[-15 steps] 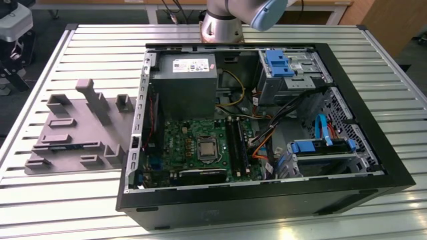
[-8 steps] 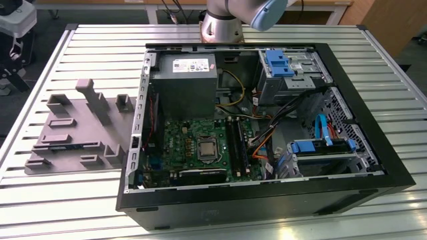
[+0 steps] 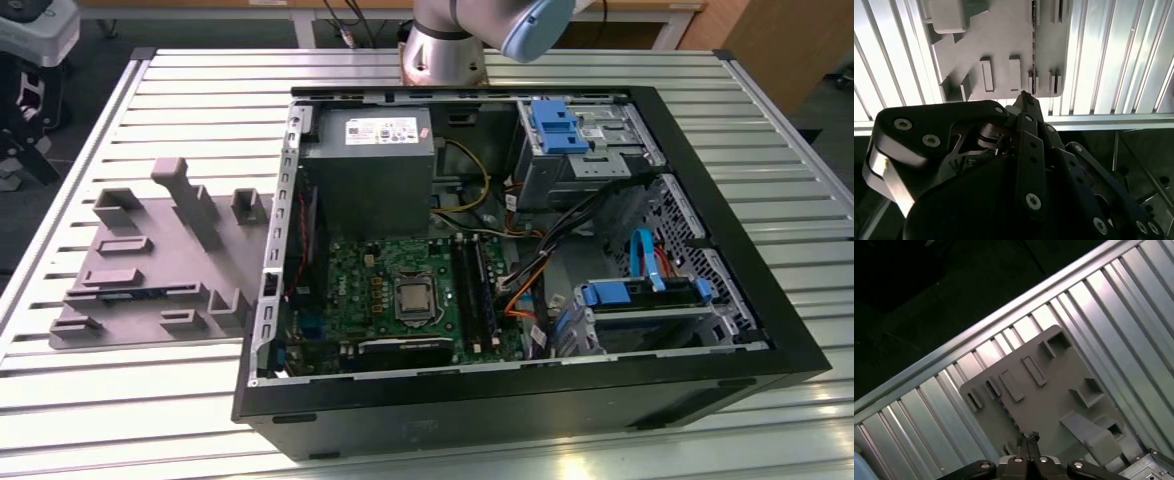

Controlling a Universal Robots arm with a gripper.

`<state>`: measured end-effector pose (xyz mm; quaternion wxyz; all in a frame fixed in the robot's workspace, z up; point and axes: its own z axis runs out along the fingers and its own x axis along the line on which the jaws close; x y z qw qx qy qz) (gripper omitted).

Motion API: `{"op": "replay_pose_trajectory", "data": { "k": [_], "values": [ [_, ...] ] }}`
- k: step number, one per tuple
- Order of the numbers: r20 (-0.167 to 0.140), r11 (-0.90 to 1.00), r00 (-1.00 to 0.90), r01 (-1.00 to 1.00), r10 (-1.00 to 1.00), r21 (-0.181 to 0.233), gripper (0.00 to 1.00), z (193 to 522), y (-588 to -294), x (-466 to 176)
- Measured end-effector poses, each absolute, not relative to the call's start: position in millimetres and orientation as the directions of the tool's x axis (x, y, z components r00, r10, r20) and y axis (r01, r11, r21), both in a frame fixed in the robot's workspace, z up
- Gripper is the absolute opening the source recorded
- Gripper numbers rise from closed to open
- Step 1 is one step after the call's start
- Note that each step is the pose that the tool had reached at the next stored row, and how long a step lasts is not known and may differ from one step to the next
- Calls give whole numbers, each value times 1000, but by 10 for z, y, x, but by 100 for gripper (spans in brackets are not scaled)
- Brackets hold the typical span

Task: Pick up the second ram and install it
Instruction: 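Pick up the second ram and move it above second insertion slot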

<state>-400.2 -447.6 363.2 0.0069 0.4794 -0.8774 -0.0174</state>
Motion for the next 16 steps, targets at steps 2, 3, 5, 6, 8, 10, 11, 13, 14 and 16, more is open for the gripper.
{"op": "replay_pose_trajectory", "data": {
  "k": [2, 3, 5, 6, 8, 10, 11, 13, 14, 16],
  "values": [
    [-5, 514, -514, -857, -858, 37, 11, 3630, -4476, -4001],
    [-5, 501, -501, -865, -865, 37, 11, 3629, -4476, -4001],
    [-5, 473, -473, -880, -881, 37, 11, 3626, -4476, -4001],
    [-5, 458, -459, -888, -889, 37, 11, 3623, -4476, -4001],
    [-4, 426, -426, -904, -905, 37, 11, 3619, -4476, -4001],
    [-4, 393, -394, -919, -919, 37, 11, 3611, -4476, -4001],
    [-5, 376, -377, -926, -926, 37, 11, 3606, -4476, -4001],
    [-5, 341, -342, -939, -940, 37, 11, 3598, -4476, -4001],
    [-5, 324, -325, -945, -946, 37, 11, 3594, -4476, -4001],
    [-5, 290, -290, -956, -957, 37, 11, 3586, -4476, -4002]
  ]
}}
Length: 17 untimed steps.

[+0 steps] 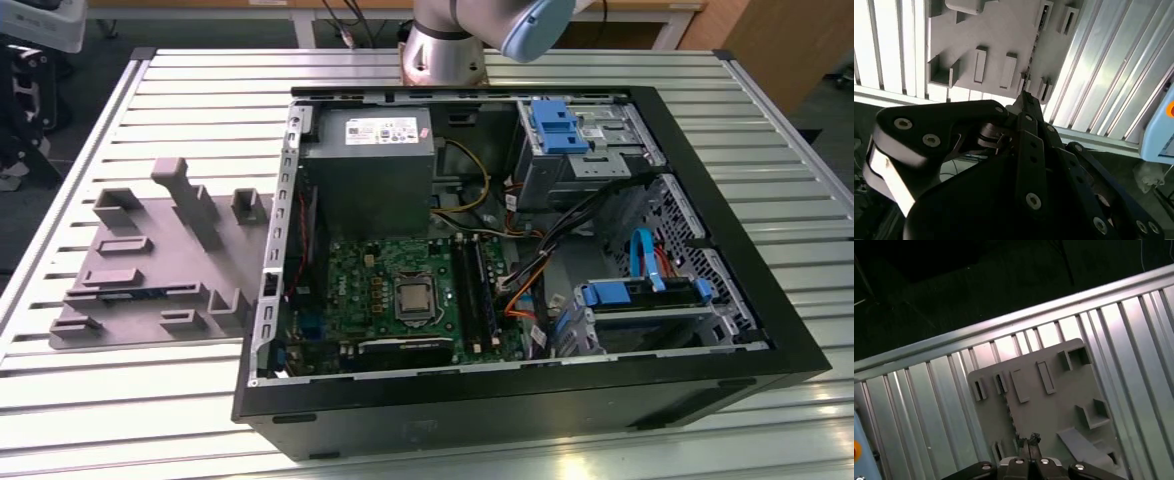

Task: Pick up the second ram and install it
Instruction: 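Pick up the second ram and move it above second insertion slot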

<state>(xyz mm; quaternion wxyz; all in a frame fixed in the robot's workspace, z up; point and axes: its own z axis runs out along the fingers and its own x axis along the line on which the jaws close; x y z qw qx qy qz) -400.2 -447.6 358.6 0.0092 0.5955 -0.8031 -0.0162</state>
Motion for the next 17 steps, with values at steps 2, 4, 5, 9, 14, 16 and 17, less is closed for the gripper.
{"op": "replay_pose_trajectory", "data": {
  "k": [2, 4, 5, 9, 14, 16, 17],
  "values": [
    [-5, 256, -256, -966, -967, 37, 11, 3576, -4476, -4002],
    [-5, 220, -220, -975, -976, 37, 11, 3566, -4476, -4002],
    [-5, 202, -202, -979, -979, 37, 11, 3561, -4476, -4002],
    [-5, 168, -169, -985, -986, 37, 11, 3530, -4478, -4003],
    [-5, 167, -167, -985, -986, 37, 11, 3528, -4480, -4002],
    [-5, 165, -165, -986, -986, 37, 17, 3521, -4481, -4002],
    [-5, 158, -158, -987, -987, 37, 24, 3515, -4483, -4002]
  ]
}}
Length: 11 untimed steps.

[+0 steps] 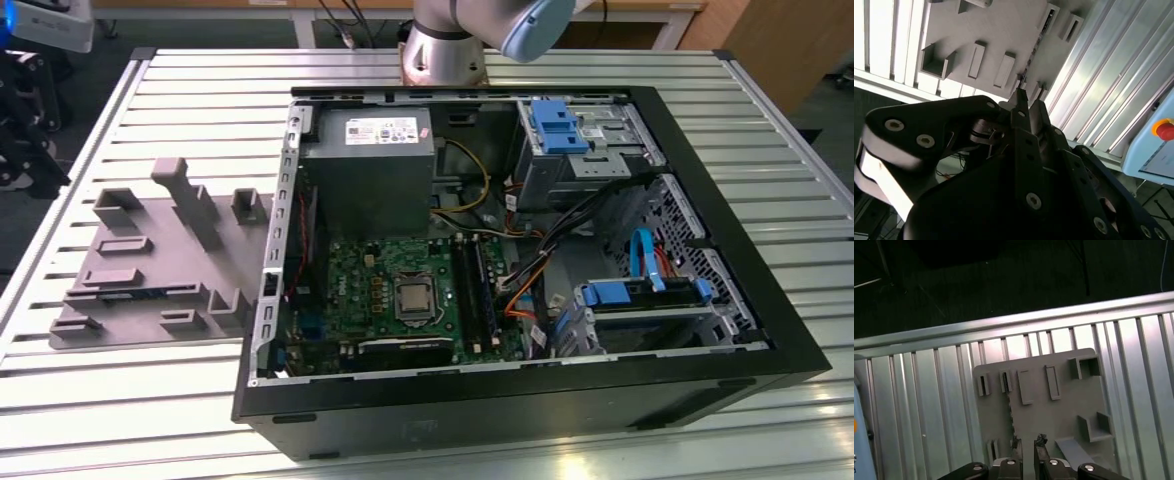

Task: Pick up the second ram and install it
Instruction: 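Pick up the second ram and move it above second insertion slot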

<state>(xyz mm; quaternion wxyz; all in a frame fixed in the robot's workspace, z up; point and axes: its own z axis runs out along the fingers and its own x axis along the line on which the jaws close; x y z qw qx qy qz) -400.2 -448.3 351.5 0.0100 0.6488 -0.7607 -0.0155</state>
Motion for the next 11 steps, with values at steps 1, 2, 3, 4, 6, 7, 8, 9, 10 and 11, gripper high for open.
{"op": "replay_pose_trajectory", "data": {
  "k": [1, 2, 3, 4, 6, 7, 8, 9, 10, 11],
  "values": [
    [-5, 147, -148, -988, -989, 37, 24, 3508, -4484, -4002],
    [-5, 136, -137, -990, -991, 37, 24, 3500, -4485, -4002],
    [-5, 124, -124, -992, -992, 37, 24, 3489, -4486, -4002],
    [-5, 113, -113, -993, -994, 37, 24, 3478, -4488, -4002],
    [-5, 99, -99, -994, -995, 37, 25, 3433, -4503, -4005],
    [-5, 98, -98, -995, -995, 37, 25, 3417, -4508, -4008],
    [-5, 97, -98, -995, -995, 37, 31, 3399, -4514, -4012],
    [-5, 97, -97, -995, -995, 36, 31, 3382, -4520, -4016],
    [-5, 97, -97, -995, -995, 36, 31, 3364, -4526, -4018],
    [-5, 96, -96, -995, -995, 36, 31, 3346, -4532, -4018]
  ]
}}
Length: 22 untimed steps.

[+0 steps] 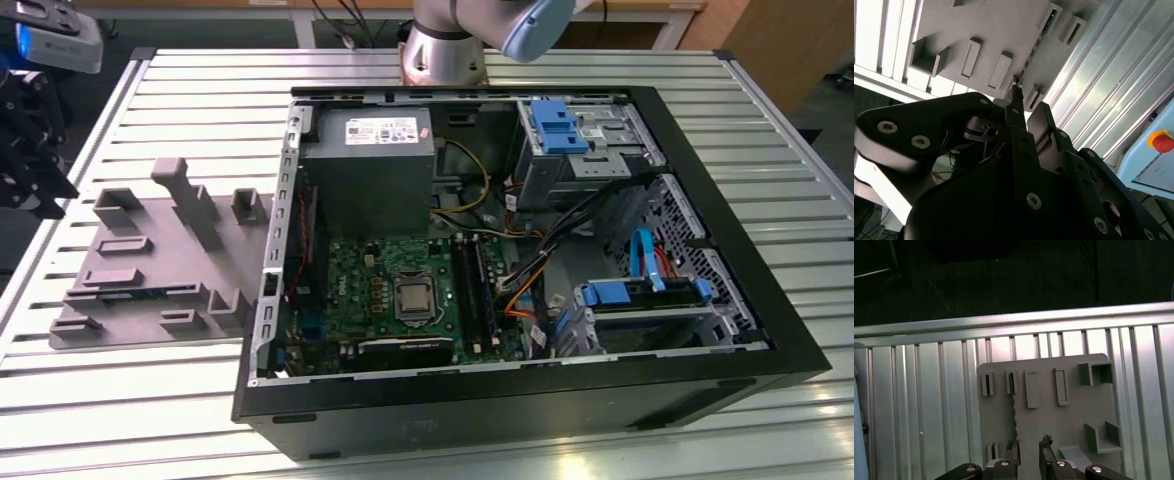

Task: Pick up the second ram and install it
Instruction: 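Pick up the second ram and move it above second insertion slot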

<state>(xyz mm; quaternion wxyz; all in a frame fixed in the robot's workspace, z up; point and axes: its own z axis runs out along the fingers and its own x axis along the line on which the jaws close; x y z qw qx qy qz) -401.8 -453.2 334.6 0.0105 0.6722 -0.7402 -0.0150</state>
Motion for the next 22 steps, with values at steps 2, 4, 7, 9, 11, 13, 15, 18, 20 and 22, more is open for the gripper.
{"op": "replay_pose_trajectory", "data": {
  "k": [2, 4, 7, 9, 11, 13, 15, 18, 20, 22],
  "values": [
    [-5, 89, -89, -995, -996, 37, 31, 3311, -4542, -4018],
    [-5, 73, -73, -997, -997, 36, 31, 3273, -4549, -4019],
    [-5, 56, -56, -998, -998, 36, 31, 3225, -4563, -4020],
    [-5, 55, -56, -998, -998, 34, 33, 3200, -4571, -4029],
    [-6, 55, -55, -998, -998, 31, 39, 3179, -4581, -4039],
    [-7, 54, -54, -998, -999, 29, 39, 3155, -4599, -4046],
    [-7, 51, -51, -998, -999, 29, 39, 3119, -4608, -4047],
    [-7, 50, -50, -998, -999, 29, 39, 3109, -4609, -4047],
    [-7, 50, -50, -998, -999, 29, 39, 3109, -4609, -4047],
    [-7, 50, -50, -998, -999, 29, 39, 3108, -4609, -4047]
  ]
}}
